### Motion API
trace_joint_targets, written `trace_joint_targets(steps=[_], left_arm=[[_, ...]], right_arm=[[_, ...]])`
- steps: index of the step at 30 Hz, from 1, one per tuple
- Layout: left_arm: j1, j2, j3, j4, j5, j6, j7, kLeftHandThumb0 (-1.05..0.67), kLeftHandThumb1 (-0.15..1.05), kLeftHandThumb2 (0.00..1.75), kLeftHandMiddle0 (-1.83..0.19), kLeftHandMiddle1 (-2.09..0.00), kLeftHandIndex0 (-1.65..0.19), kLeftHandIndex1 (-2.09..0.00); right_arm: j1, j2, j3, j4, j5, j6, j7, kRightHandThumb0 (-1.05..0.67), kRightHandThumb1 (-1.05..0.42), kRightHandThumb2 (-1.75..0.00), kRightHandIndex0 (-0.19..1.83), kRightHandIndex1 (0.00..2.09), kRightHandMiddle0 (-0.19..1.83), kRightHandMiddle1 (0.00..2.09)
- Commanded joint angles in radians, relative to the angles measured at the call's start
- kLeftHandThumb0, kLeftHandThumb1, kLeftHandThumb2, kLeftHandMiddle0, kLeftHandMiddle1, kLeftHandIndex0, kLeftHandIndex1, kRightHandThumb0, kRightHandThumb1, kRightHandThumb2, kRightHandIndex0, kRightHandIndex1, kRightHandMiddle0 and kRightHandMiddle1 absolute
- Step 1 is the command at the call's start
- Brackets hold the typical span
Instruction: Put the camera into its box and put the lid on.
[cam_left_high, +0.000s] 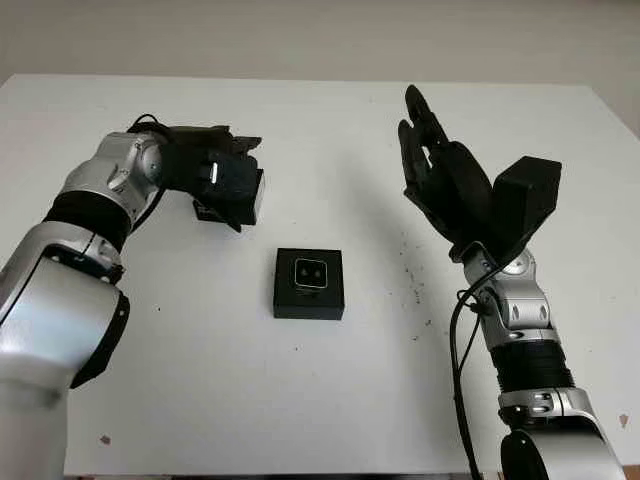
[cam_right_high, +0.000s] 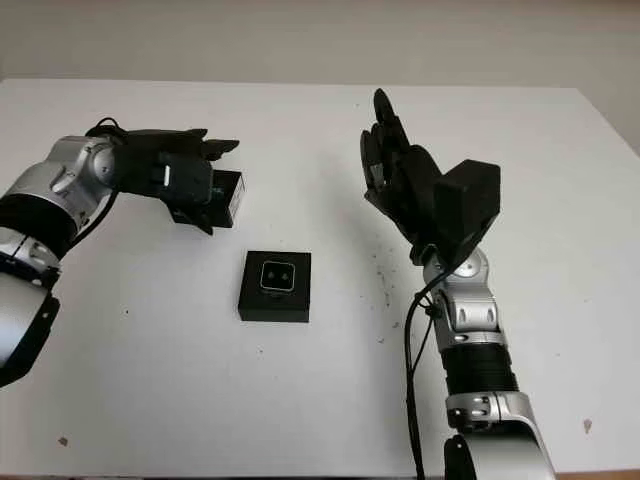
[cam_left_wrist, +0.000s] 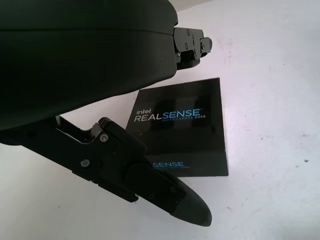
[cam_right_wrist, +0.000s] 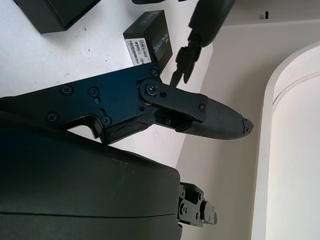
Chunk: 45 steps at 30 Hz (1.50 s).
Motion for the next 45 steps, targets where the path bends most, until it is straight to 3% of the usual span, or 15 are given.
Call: trace_joint_targets(steps=[1,14,17,20,22,23,25,26,28,31,36,45], left_arm=[[-0.038,-0.004,-0.021,0.016,0.018,-0.009,0.020,-0.61,0.77,0.05,0.09,-0.06,0.07,-0.06],[-0.017,-0.028,-0.056,0.071,0.040,0.062,0.066,-0.48,0.76,0.06,0.17,-0.04,0.02,-0.06],[-0.011,-0.030,-0.047,0.075,0.031,0.069,0.073,-0.42,0.78,0.06,0.12,-0.07,-0.01,-0.07],[0.001,-0.035,0.011,0.078,-0.040,0.067,0.060,-0.31,0.79,0.06,0.01,-0.08,-0.09,-0.08],[0.005,-0.036,0.026,0.079,-0.066,0.069,0.059,-0.29,0.81,0.06,-0.18,-0.19,-0.19,-0.13],[0.008,-0.035,0.028,0.077,-0.071,0.064,0.063,-0.30,0.83,0.06,-0.17,-0.40,-0.23,-0.16],[0.012,-0.031,0.026,0.075,-0.075,0.056,0.075,-0.30,0.85,0.06,-0.13,-0.92,-0.32,-0.40],[0.014,-0.031,0.025,0.075,-0.076,0.055,0.080,-0.31,0.87,0.05,-0.13,-1.04,-0.27,-0.62],[0.017,-0.028,0.027,0.073,-0.080,0.057,0.089,-0.31,0.91,0.06,-0.18,-1.06,-0.22,-1.01],[0.021,-0.025,0.033,0.072,-0.089,0.061,0.094,-0.29,0.96,0.06,-0.25,-0.95,-0.24,-1.23],[0.028,-0.023,0.056,0.066,-0.115,0.078,0.096,-0.29,0.98,0.05,-0.17,-1.17,-0.18,-1.39],[0.037,0.001,0.042,0.051,-0.101,0.062,0.134,-0.38,0.95,0.05,-0.13,-1.39,-0.10,-1.44]], right_arm=[[0.006,0.001,0.002,-0.027,-0.003,0.002,-0.003,-0.68,-1.05,-0.70,-0.19,0.04,-0.18,0.04],[0.036,0.006,0.007,-0.064,-0.006,0.013,-0.006,-0.63,-1.05,-0.73,-0.19,0.02,-0.19,0.01],[0.040,0.009,0.007,-0.060,-0.007,0.000,-0.005,-0.62,-1.05,-0.73,-0.19,0.02,-0.18,0.02],[0.040,0.013,0.009,-0.057,-0.015,-0.005,-0.013,-0.62,-1.05,-0.72,-0.18,0.03,-0.17,0.03],[0.040,0.014,0.010,-0.055,-0.019,-0.011,-0.014,-0.62,-1.05,-0.72,-0.18,0.04,-0.17,0.04],[0.041,0.016,0.010,-0.055,-0.020,-0.011,-0.015,-0.62,-1.05,-0.72,-0.17,0.04,-0.16,0.04],[0.043,0.017,0.010,-0.057,-0.022,-0.014,-0.019,-0.61,-1.05,-0.72,-0.16,0.04,-0.15,0.05],[0.044,0.017,0.010,-0.057,-0.023,-0.016,-0.020,-0.61,-1.05,-0.72,-0.16,0.05,-0.15,0.05],[0.047,0.019,0.008,-0.062,-0.020,-0.013,-0.022,-0.62,-1.05,-0.72,-0.16,0.05,-0.14,0.05],[0.050,0.018,0.007,-0.072,-0.018,-0.008,-0.026,-0.61,-1.05,-0.71,-0.16,0.05,-0.14,0.05],[0.050,0.017,0.006,-0.079,-0.013,0.002,-0.028,-0.60,-1.05,-0.71,-0.17,0.04,-0.16,0.05],[0.053,0.015,0.008,-0.095,-0.015,0.011,-0.030,-0.59,-1.05,-0.72,-0.17,0.05,-0.16,0.05]])
